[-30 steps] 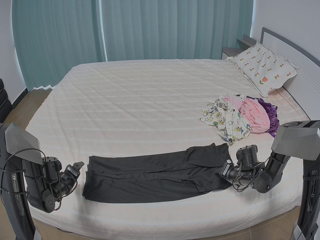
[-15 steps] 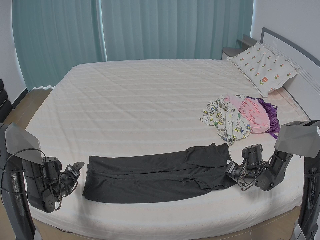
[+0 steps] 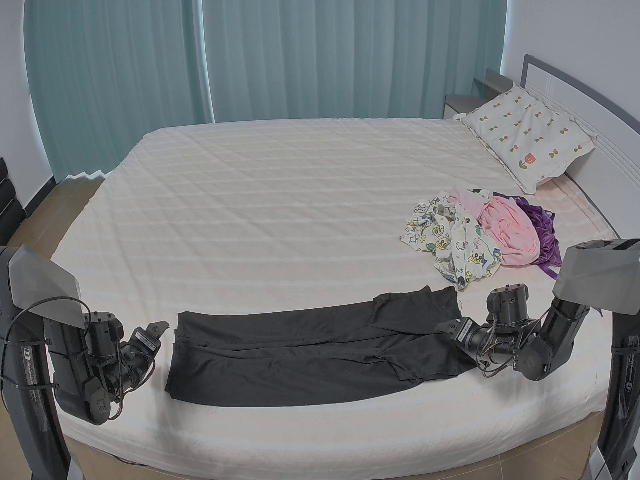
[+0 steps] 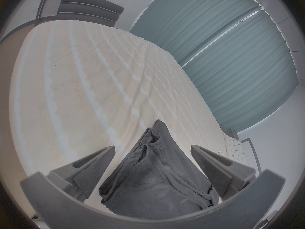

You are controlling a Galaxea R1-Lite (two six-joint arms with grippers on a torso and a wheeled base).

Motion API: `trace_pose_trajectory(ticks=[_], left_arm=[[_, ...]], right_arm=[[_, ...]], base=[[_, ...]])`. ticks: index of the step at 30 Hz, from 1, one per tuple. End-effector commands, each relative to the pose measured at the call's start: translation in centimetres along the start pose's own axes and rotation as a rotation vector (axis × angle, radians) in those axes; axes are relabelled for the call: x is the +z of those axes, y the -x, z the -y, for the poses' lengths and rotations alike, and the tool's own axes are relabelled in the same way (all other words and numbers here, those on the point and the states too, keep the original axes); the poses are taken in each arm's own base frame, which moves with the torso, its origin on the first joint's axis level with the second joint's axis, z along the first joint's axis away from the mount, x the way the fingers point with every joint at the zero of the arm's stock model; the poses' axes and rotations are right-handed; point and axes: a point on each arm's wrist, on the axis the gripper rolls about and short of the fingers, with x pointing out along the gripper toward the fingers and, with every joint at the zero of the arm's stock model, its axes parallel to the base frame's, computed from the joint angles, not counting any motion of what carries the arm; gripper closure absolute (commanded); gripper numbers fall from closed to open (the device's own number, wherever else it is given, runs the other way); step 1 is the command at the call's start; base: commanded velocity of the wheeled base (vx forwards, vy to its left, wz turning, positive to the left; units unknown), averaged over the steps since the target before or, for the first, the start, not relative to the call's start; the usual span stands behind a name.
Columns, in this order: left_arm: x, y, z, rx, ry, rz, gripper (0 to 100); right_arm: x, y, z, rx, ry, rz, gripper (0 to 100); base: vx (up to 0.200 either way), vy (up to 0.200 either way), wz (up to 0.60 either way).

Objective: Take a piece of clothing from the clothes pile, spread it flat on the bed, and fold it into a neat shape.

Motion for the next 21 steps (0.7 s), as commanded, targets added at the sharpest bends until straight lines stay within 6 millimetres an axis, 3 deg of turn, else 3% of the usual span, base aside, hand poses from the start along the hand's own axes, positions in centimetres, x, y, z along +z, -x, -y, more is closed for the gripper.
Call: trace_pose_trajectory(ticks=[1,5,9,17,21], left_arm=[[0.6,0.1,1.2,-0.059,-0.009,0.018,0],[0.5,-0.6,2.7,-0.111,-0.129,-0.023,0],[0.7,-2.6,3.8,-0.081,-0.289,-0.066,0],[0.9,-5.3,4.5,-0.010,-0.505,-0.183,0],[0.5,-7.2,3.9,0.029,-0.622,-0.233,0]], right_arm=[[0.7,2.4,-0.6,0.042,-0.021,0.038,0],[0.1,3.6,0.0,0.036,-0.032,0.043,0],[-0.9,4.6,0.9,0.047,-0.055,0.046,0],[-1.9,5.3,1.7,0.074,-0.081,0.036,0],[-2.1,5.5,1.8,0.089,-0.094,0.038,0]], base=[[0.000,0.000,0.00],[0.000,0.000,0.00],[0.000,0.000,0.00],[0.000,0.000,0.00],[0.000,0.000,0.00]])
